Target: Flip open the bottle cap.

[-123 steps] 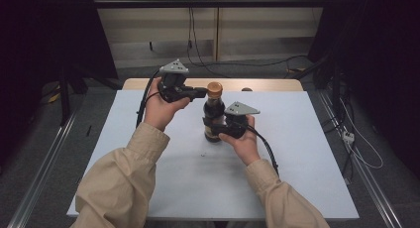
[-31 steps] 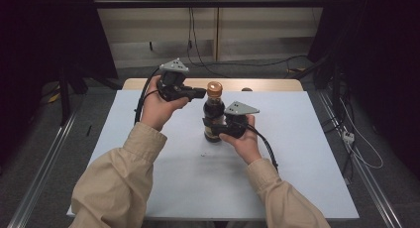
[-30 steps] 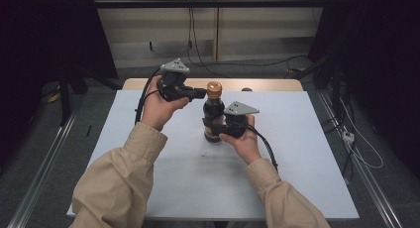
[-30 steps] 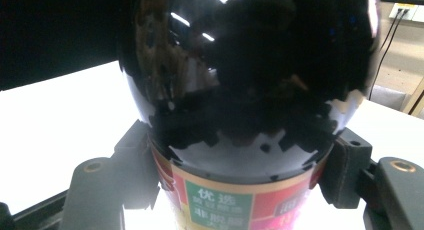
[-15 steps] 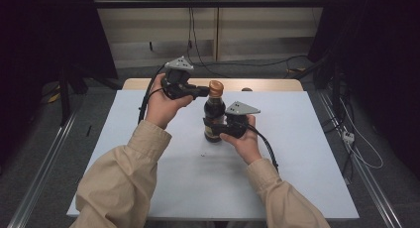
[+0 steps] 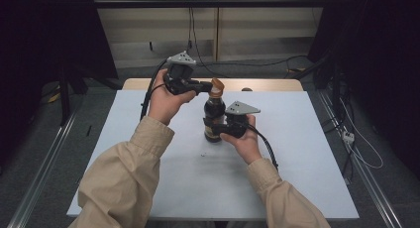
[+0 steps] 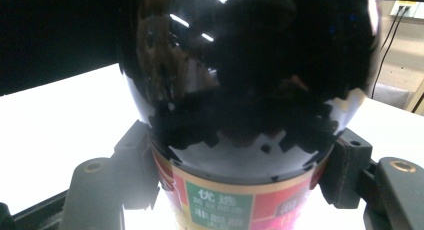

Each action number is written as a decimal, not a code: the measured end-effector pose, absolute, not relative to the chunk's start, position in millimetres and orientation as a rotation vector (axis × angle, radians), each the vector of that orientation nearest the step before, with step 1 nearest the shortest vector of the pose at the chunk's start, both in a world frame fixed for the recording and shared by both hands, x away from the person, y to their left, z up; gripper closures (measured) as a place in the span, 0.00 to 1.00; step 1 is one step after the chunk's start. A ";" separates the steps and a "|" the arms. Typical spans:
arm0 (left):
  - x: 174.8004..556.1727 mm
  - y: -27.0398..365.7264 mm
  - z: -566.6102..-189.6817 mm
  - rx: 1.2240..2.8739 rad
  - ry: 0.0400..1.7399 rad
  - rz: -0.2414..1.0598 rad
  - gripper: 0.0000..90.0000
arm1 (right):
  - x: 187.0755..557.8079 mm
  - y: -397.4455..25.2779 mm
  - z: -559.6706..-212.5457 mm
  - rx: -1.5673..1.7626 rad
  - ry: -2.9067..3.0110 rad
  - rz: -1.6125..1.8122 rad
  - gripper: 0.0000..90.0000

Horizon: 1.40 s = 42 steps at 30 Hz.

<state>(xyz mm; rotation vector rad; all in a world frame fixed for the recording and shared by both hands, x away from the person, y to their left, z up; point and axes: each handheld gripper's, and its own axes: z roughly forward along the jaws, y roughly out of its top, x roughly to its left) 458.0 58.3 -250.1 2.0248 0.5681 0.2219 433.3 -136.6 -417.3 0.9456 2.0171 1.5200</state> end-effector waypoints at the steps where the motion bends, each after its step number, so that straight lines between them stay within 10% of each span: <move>1: 458.2 58.1 -250.0 2.026 0.568 0.222 1.00 | 433.3 -136.7 -417.4 0.949 2.015 1.523 0.34; 42: 454.9 47.1 -239.6 2.002 0.528 0.208 1.00 | 432.9 -135.7 -417.7 0.943 2.011 1.523 0.33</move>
